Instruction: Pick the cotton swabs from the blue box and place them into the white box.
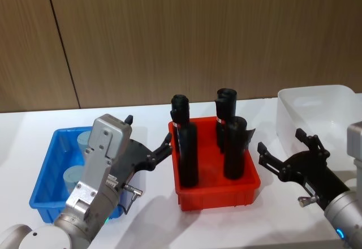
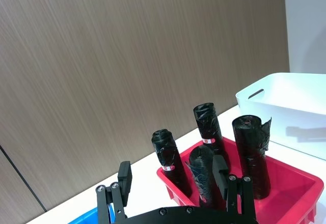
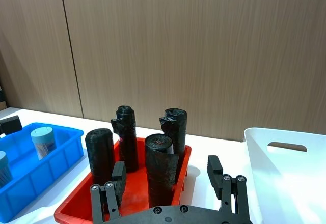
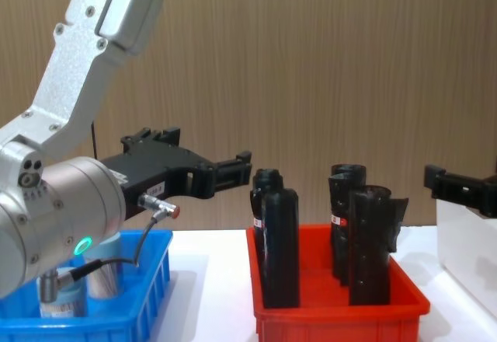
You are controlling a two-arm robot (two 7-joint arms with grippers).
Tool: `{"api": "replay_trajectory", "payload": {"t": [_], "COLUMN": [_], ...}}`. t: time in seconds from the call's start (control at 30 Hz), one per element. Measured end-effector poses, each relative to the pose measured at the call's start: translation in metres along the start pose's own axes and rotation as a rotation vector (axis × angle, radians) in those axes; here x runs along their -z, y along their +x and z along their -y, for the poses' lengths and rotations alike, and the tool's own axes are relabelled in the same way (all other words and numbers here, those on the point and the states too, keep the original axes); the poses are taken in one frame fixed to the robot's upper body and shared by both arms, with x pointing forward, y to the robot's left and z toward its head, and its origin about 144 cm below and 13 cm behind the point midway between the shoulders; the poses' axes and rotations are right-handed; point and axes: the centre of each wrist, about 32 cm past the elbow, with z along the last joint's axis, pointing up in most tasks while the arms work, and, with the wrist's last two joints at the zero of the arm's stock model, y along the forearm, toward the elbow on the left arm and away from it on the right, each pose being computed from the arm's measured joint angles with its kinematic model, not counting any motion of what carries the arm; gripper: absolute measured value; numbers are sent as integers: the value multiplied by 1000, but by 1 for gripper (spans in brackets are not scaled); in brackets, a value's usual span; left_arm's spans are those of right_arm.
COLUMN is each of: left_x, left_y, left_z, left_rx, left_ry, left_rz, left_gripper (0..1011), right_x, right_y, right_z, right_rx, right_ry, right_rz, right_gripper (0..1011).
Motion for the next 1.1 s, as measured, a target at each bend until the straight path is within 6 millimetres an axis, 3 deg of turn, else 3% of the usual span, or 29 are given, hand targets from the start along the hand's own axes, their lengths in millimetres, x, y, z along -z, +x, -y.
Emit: {"api": "replay_trajectory", "payload": {"t": [1.1], "left_x": [0], "left_y": [0], "left_z": [0], "left_rx": [0], "left_ry": [0], "left_rz": [0], "left_gripper": [1004], "right_x": [0], "right_y": [0], "right_z": [0], "right_rx": [0], "right_ry": [0], "right_rz": [0], "right_gripper": [1002]}}
